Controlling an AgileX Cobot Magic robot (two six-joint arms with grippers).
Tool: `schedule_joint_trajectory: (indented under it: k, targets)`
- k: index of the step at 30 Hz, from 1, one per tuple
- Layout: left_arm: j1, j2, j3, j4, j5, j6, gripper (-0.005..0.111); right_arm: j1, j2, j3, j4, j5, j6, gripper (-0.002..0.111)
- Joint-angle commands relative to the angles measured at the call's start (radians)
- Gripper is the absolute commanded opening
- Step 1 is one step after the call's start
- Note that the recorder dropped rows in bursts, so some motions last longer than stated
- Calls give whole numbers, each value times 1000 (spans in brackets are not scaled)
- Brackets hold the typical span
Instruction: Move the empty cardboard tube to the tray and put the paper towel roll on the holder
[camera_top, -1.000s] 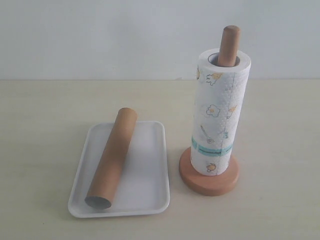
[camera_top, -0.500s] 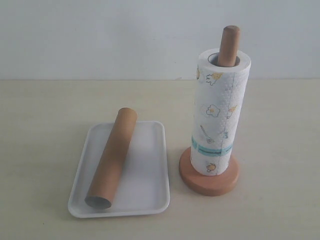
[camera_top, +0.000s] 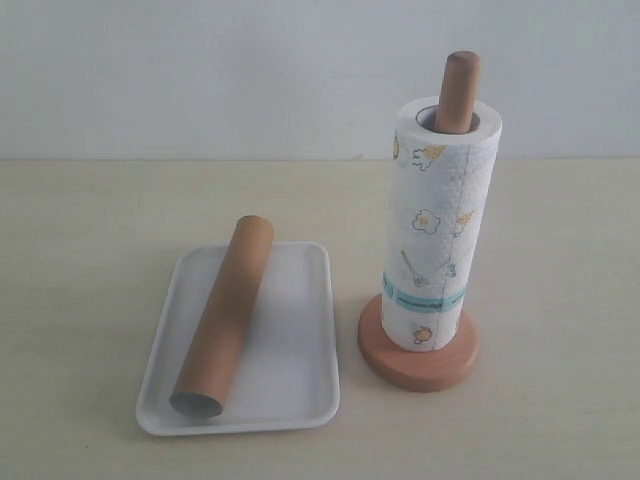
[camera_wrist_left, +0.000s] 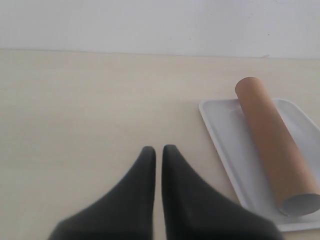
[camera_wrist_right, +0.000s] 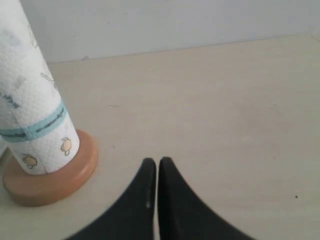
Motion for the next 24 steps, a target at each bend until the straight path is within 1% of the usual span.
schedule_joint_trajectory:
  k: [1, 24]
  targets:
    - [2, -4, 4, 1, -3, 3, 4, -3, -5, -1, 6, -21, 4, 1]
    - [2, -4, 4, 1, -3, 3, 4, -3, -5, -1, 10, -21, 4, 1]
